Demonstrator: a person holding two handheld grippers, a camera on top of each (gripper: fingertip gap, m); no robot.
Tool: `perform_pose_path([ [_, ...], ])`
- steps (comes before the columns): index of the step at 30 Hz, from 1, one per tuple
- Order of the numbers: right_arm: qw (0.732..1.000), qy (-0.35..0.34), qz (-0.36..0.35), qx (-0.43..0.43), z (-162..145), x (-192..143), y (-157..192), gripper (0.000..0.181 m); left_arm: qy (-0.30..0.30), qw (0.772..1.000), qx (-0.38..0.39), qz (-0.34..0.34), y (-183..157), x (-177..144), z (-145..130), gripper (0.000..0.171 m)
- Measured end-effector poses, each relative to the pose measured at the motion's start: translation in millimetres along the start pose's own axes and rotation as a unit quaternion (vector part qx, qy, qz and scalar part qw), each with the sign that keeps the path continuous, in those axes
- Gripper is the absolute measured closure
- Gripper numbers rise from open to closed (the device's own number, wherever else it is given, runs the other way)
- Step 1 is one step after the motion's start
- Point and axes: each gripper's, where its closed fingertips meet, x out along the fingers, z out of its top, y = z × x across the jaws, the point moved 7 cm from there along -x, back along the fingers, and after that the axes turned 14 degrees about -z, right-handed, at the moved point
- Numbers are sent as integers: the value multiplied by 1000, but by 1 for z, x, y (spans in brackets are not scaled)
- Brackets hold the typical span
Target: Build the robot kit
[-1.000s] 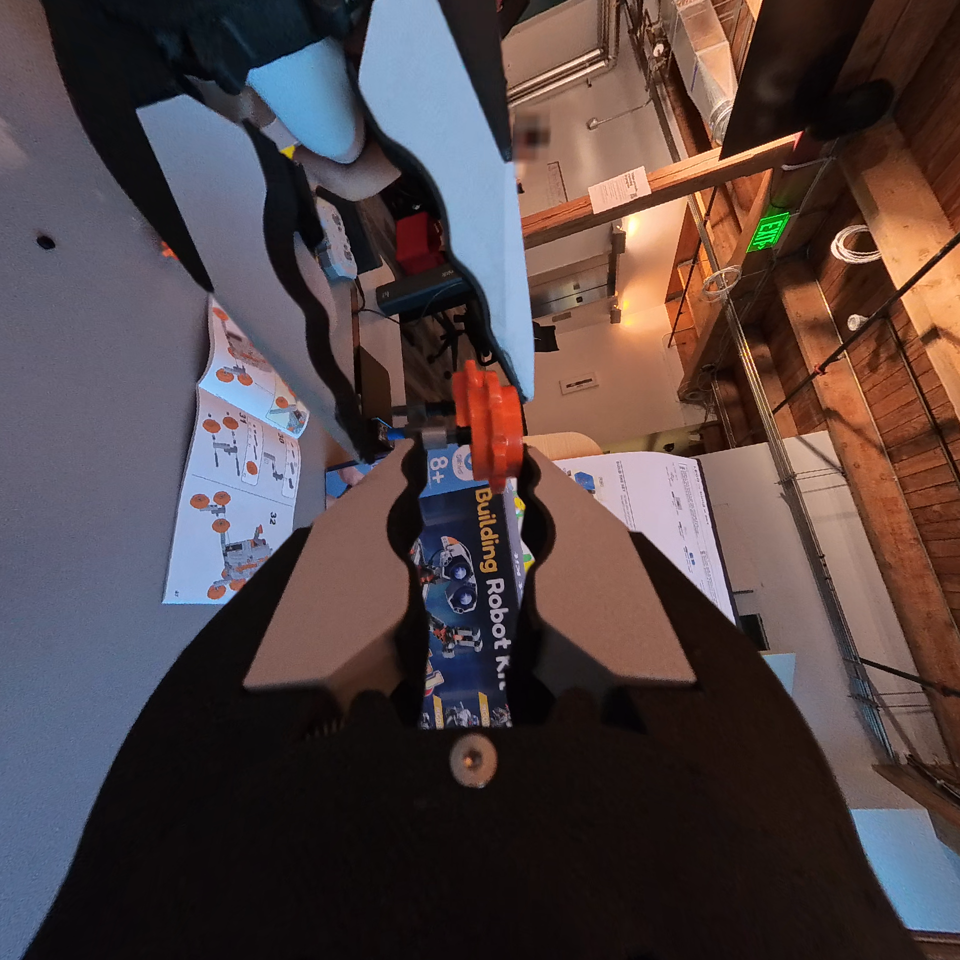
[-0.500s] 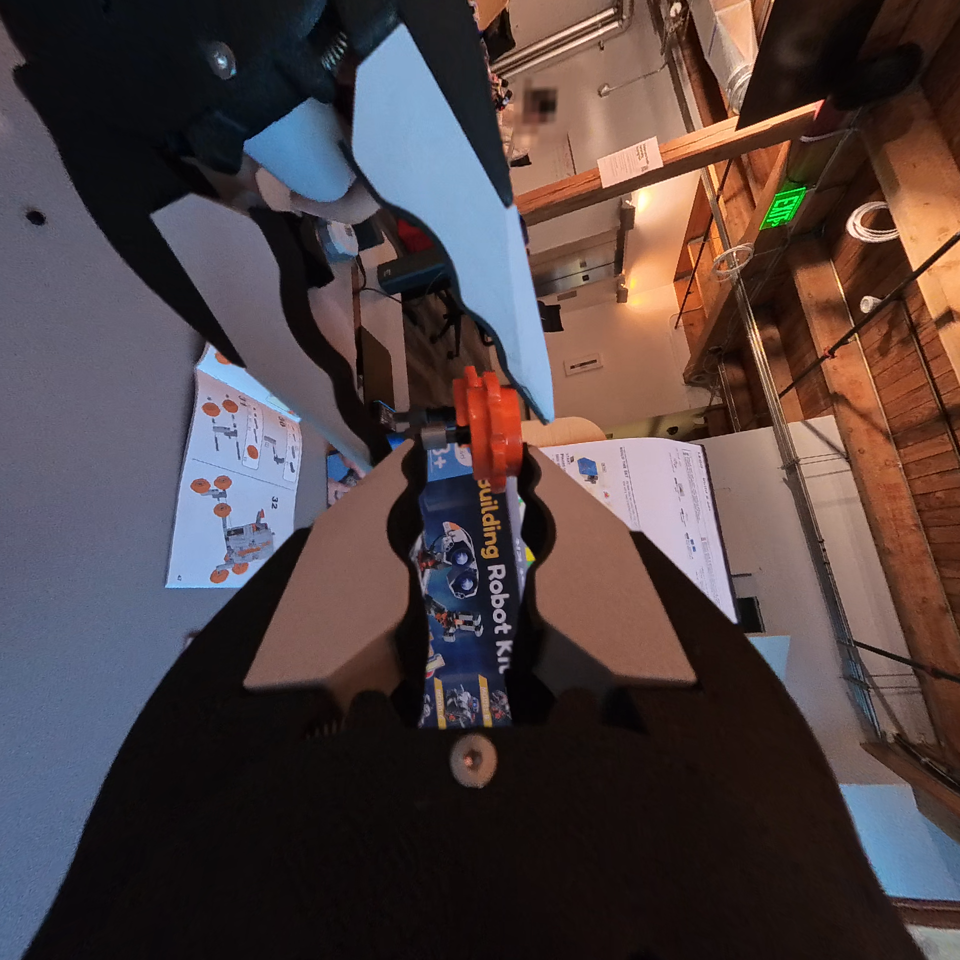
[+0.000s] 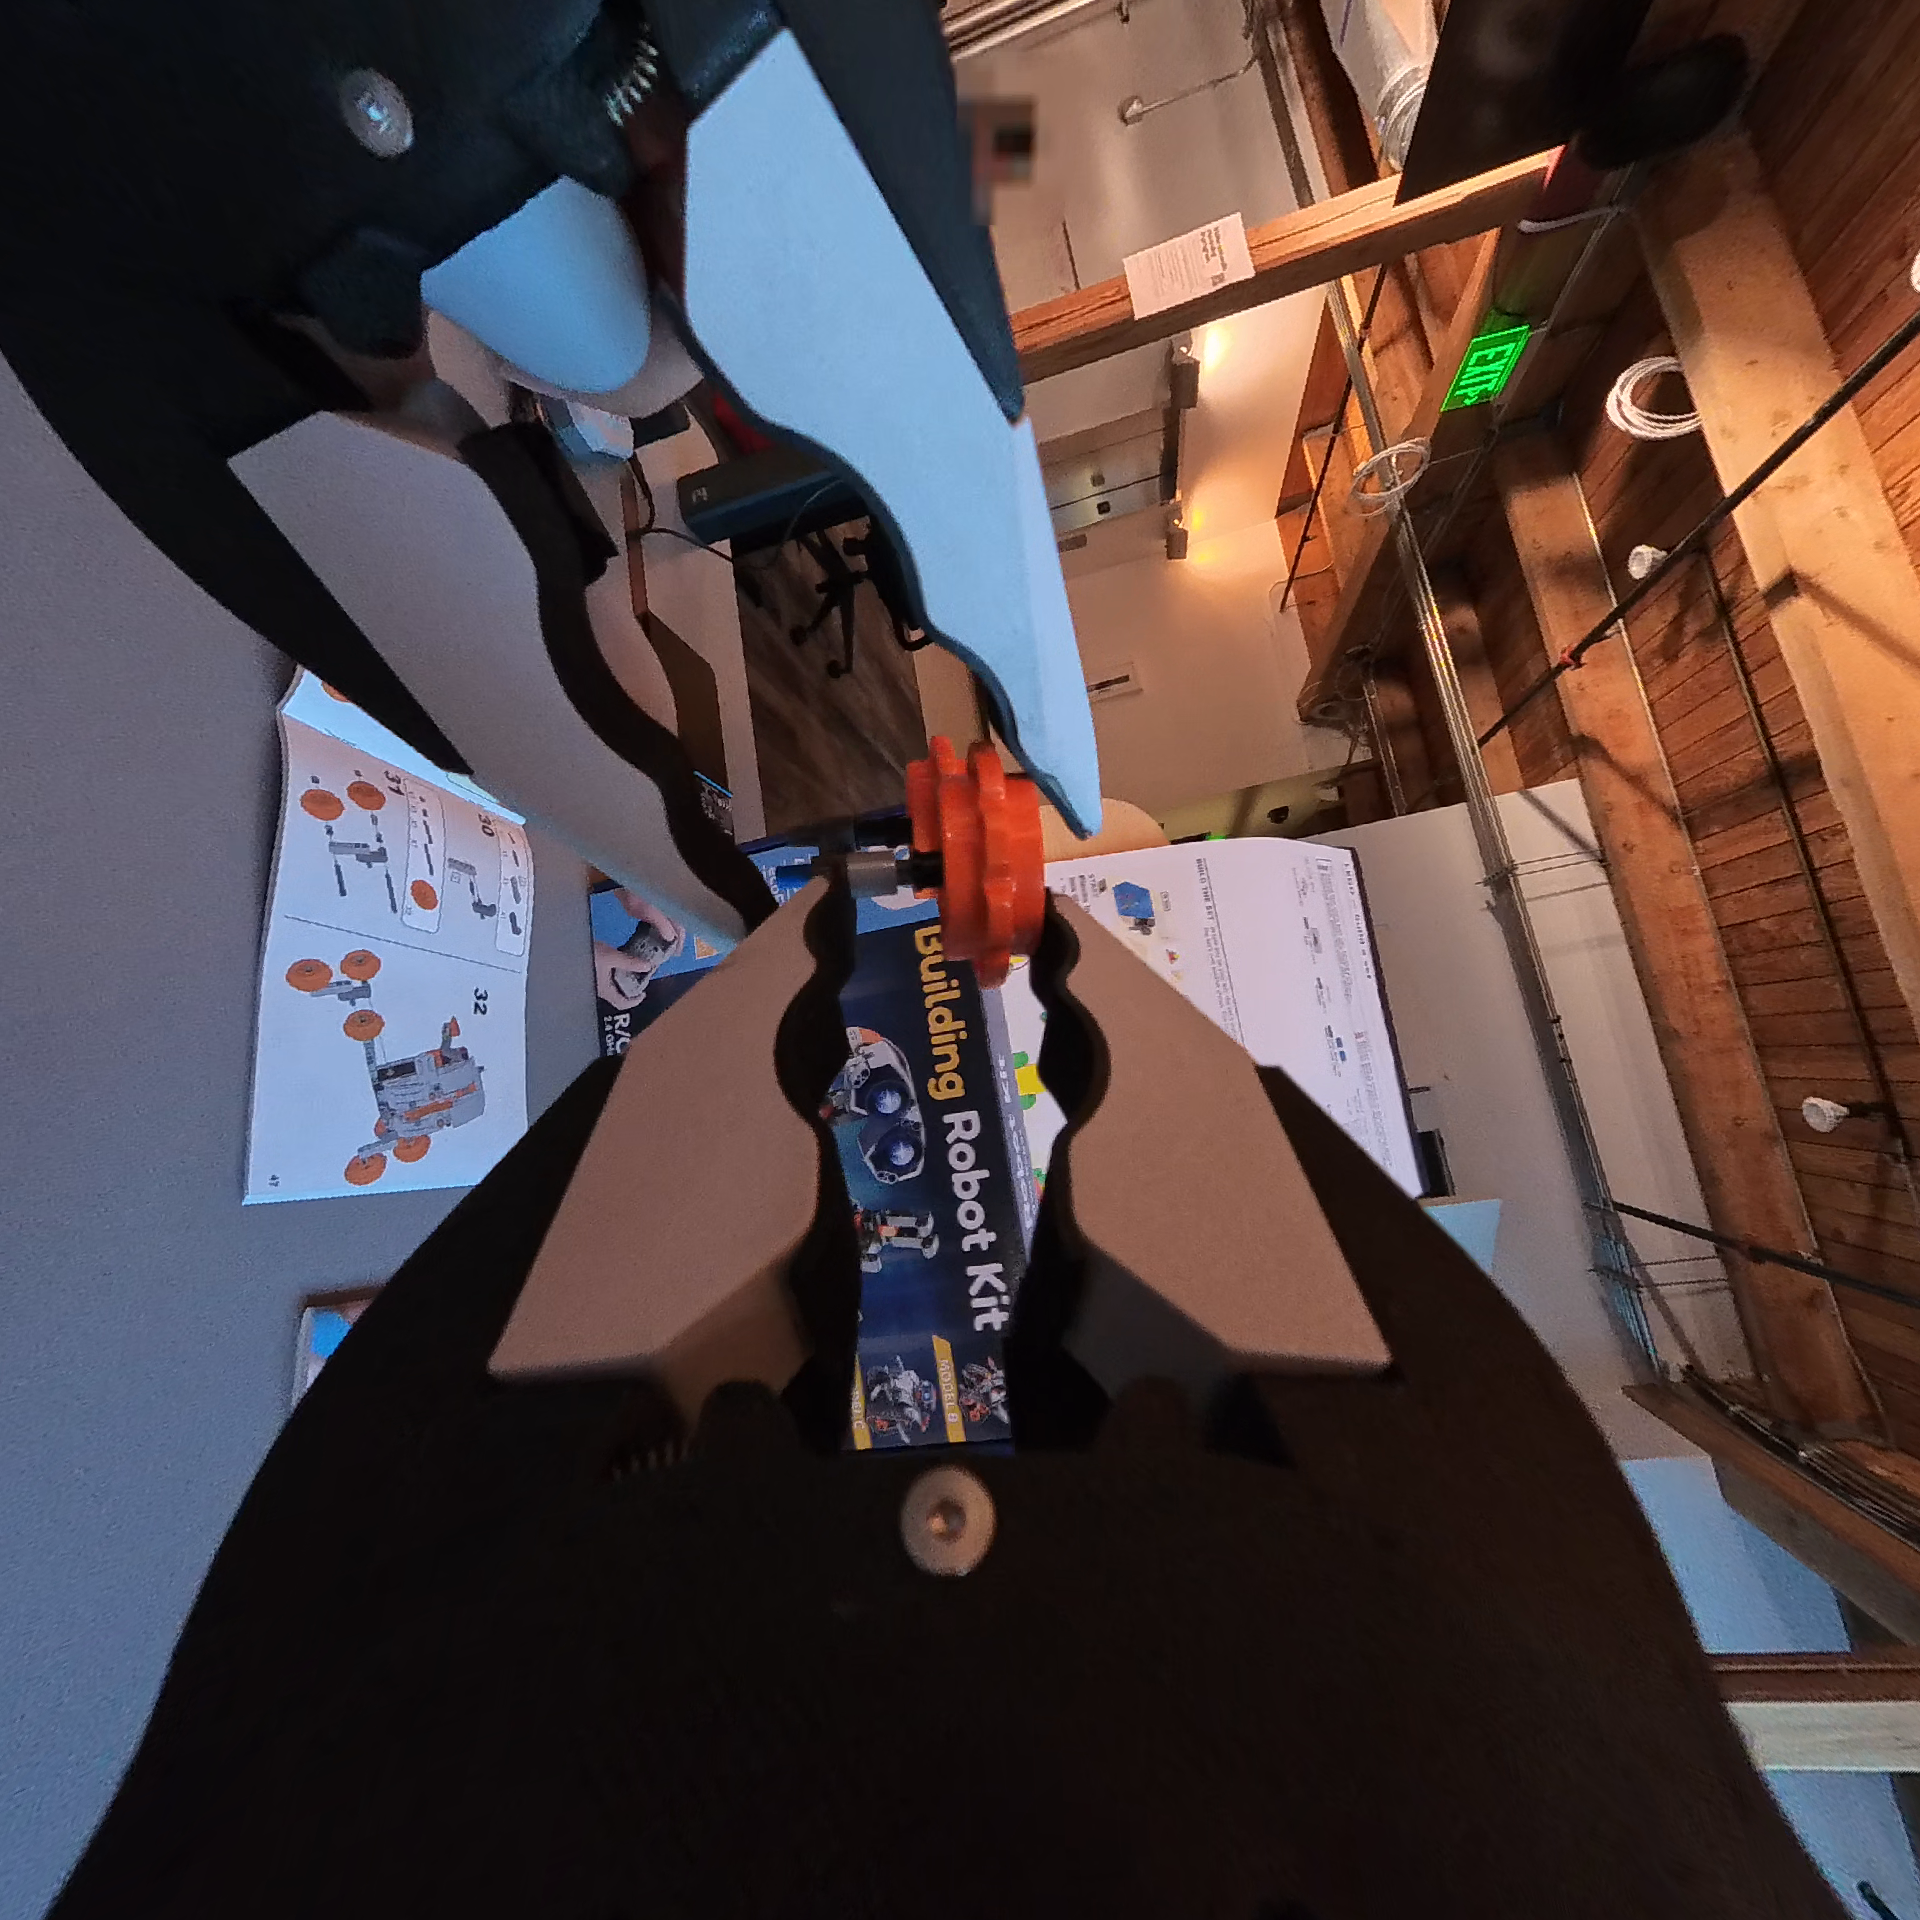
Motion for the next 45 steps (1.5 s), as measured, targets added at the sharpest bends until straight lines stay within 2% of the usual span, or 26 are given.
perform_pose_path([
  [8, 1000, 12, 15, 9, -1, 0, 1, 151, 5, 999, -39, -16, 0, 1, 0, 119],
  [12, 1000, 3, -7, 19, 0, 1, -2, 148, 12, 999, -50, -3, 3, 1, 0, 119],
  [18, 999, 21, 1, 38, -5, 8, 1, 146, 31, 999, -28, -6, 1, 5, -5, 118],
  [29, 999, 21, -7, 42, -1, 5, -4, 145, 25, 999, -19, 6, 5, 3, -1, 117],
  [34, 998, 26, -20, 56, 2, 2, -11, 145, 22, 999, -26, 33, 9, 1, 4, 116],
  [41, 997, 12, -43, 60, 6, -1, -17, 145, 35, 997, 3, 73, 12, -2, 9, 116],
  [45, 998, 12, -43, 54, 6, -2, -18, 145, 34, 996, 6, 77, 12, -2, 10, 116],
])
